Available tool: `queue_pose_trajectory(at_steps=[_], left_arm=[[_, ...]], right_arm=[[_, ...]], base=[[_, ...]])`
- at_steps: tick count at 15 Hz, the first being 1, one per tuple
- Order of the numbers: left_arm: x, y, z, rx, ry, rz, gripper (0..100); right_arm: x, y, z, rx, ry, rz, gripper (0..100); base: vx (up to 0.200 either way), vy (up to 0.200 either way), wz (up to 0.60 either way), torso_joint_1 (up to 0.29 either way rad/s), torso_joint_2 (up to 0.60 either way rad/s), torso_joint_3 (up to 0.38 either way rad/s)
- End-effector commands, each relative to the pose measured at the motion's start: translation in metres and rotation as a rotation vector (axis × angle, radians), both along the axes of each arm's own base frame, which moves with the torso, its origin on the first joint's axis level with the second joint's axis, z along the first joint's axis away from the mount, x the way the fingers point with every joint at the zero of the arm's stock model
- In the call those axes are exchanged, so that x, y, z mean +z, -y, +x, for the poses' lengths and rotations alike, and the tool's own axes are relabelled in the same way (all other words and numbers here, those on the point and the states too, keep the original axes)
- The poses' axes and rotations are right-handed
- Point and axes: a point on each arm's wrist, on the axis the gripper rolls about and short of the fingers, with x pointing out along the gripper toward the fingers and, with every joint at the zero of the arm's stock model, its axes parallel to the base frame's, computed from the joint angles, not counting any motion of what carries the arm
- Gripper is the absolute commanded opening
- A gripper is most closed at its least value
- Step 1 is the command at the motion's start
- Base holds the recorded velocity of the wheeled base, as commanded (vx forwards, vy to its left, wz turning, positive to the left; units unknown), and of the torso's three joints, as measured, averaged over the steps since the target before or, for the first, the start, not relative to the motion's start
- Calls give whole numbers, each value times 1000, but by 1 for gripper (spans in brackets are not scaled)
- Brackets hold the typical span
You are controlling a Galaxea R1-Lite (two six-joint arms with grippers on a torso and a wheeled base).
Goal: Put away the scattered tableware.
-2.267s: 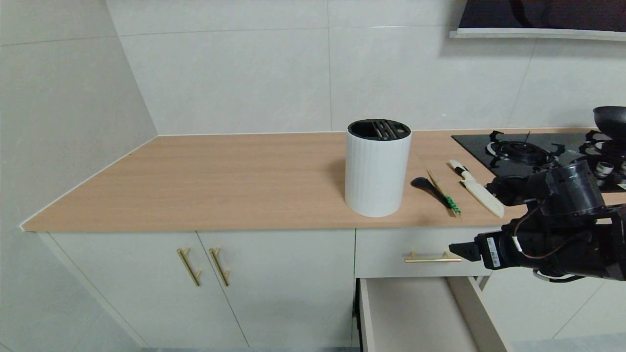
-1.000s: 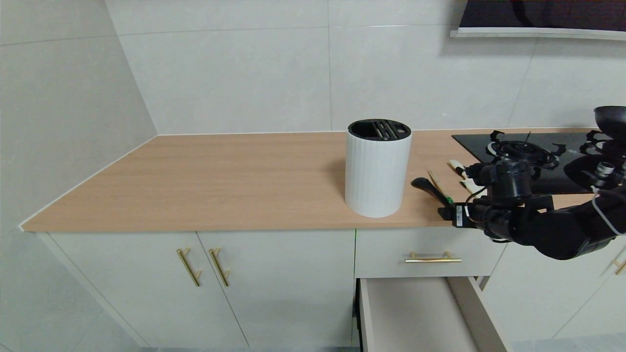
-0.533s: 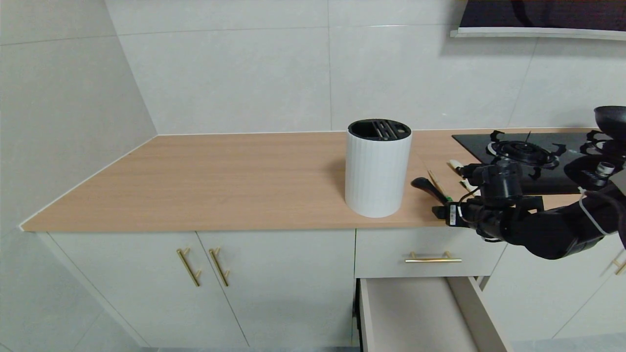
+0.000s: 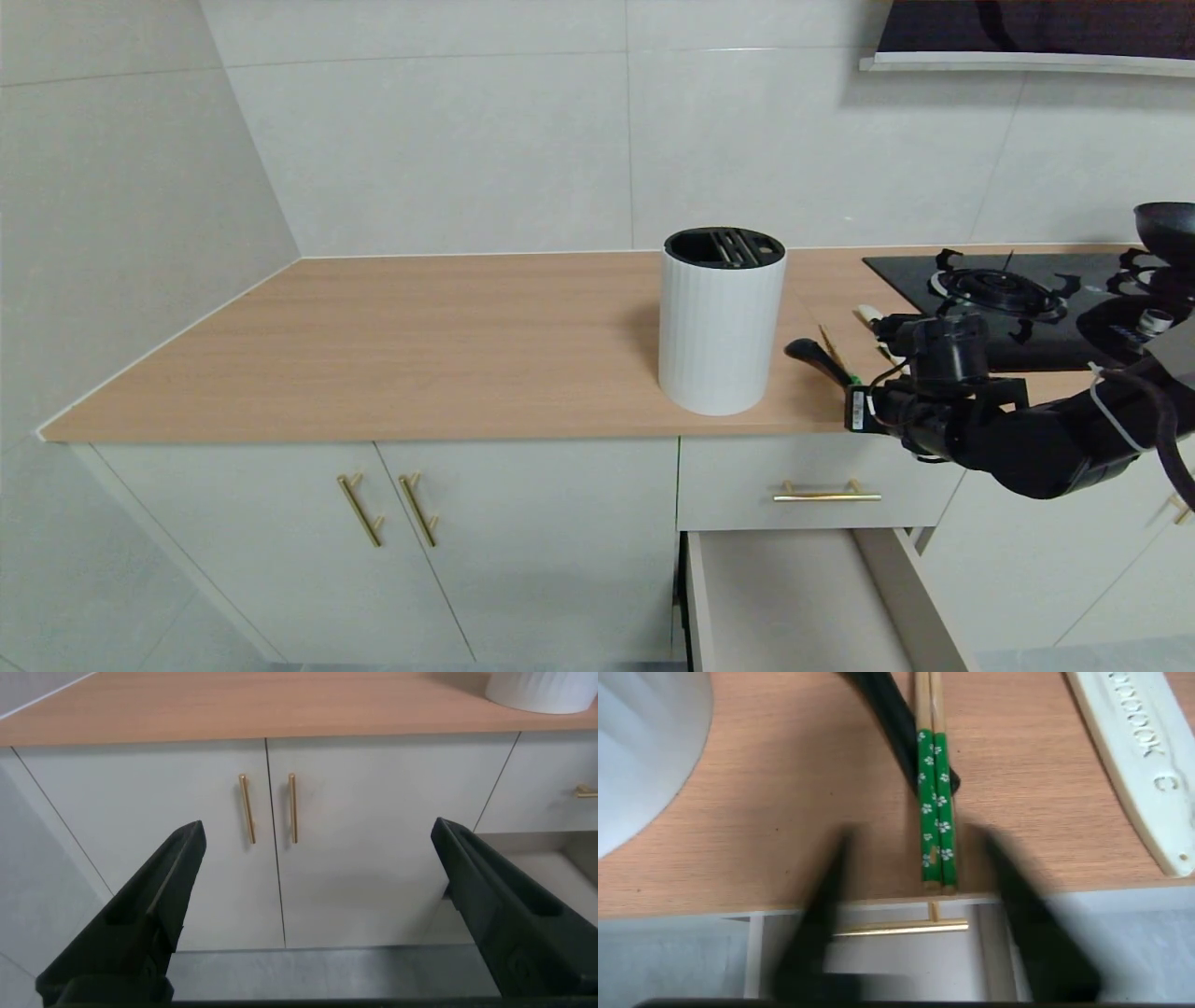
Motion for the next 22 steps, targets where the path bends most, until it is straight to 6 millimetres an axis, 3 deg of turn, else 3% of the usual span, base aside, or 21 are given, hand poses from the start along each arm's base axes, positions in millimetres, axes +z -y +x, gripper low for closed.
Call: queue_pose_trajectory(at_steps=[1, 8, 11, 14, 16, 17, 18, 20, 22], left_arm=[[0, 0, 0, 0, -2, 0, 100], [0, 0, 0, 0, 0, 0, 100], [0, 0, 0, 0, -2, 0, 100], [0, 0, 0, 0, -2, 0, 100], [0, 0, 0, 0, 0, 0, 100], [0, 0, 0, 0, 0, 0, 100], [0, 0, 0, 0, -2, 0, 100], [0, 0, 0, 0, -2, 0, 100], [0, 0, 0, 0, 0, 0, 100]], right_arm=[[1, 0, 0, 0, 4, 1, 0], [18, 3, -9, -27, 42, -2, 0], [42, 9, -30, -21, 66, 5, 0], [78, 18, -66, 7, 32, 8, 0], [110, 26, -103, 86, 15, 43, 0], [116, 29, -113, 102, 1, 46, 0], [137, 34, -137, 148, -32, 64, 0], [155, 40, -165, 237, -105, 99, 0], [161, 43, -183, 318, -151, 132, 0]], base=[[0, 0, 0, 0, 0, 0], [0, 0, 0, 0, 0, 0], [0, 0, 0, 0, 0, 0], [0, 0, 0, 0, 0, 0], [0, 0, 0, 0, 0, 0], [0, 0, 0, 0, 0, 0], [0, 0, 0, 0, 0, 0], [0, 0, 0, 0, 0, 0], [0, 0, 0, 0, 0, 0]])
